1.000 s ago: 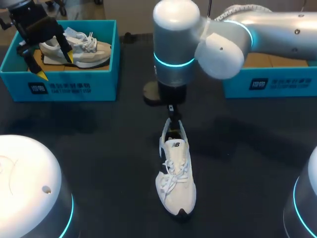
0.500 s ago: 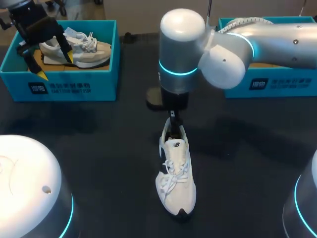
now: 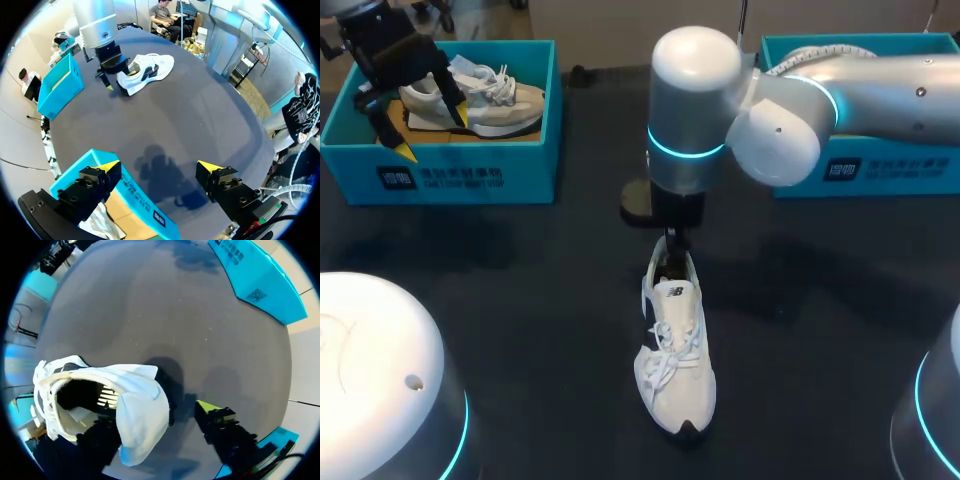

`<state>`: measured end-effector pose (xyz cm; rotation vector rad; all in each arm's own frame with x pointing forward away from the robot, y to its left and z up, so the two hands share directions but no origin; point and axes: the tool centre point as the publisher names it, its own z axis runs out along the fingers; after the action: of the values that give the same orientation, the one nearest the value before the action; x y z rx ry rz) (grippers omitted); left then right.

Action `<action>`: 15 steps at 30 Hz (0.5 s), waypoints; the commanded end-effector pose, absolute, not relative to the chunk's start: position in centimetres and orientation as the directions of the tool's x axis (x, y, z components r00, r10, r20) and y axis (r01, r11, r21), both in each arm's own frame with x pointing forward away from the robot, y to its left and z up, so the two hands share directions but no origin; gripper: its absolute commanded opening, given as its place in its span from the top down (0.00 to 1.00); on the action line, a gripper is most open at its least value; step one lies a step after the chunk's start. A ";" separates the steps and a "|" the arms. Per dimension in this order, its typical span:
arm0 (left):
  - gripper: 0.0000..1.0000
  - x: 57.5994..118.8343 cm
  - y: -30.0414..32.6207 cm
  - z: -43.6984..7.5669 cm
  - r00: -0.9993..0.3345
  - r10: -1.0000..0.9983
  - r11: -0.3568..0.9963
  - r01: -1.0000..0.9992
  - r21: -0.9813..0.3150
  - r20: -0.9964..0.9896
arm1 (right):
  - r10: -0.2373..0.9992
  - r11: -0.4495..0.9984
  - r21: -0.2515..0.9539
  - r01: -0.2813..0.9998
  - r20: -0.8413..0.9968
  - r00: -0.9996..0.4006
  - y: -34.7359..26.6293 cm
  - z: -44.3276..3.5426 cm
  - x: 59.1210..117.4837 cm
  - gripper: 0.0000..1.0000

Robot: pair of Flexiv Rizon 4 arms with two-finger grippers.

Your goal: Take the shoe out of the shoebox, open the shoe tongue, remove and reinsert the insole, then place the shoe into the shoebox

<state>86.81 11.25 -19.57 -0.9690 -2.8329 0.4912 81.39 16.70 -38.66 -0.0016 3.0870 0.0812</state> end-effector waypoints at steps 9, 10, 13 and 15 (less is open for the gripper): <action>0.00 86.8 11.3 -19.6 -0.790 0.612 0.745 0.578 -0.333 -0.003 | 0.044 0.997 0.069 0.041 -0.049 -0.998 17.1 -39.4 81.1 1.00; 0.00 86.8 11.3 -19.6 -0.790 0.612 0.745 0.578 -0.333 -0.003 | 0.047 0.997 0.069 0.043 -0.051 -0.998 17.1 -39.3 81.1 1.00; 0.00 86.8 11.3 -19.6 -0.790 0.612 0.745 0.578 -0.333 -0.003 | 0.062 0.996 0.061 0.057 -0.072 -0.996 17.1 -38.3 80.9 1.00; 0.00 86.8 11.3 -19.6 -0.790 0.612 0.745 0.578 -0.333 -0.003 | 0.067 0.996 0.058 0.062 -0.080 -0.995 17.0 -37.5 80.9 1.00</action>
<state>86.81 11.25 -19.57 -0.9690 -2.8329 0.4912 81.55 17.24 -38.99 0.0949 3.0724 0.0983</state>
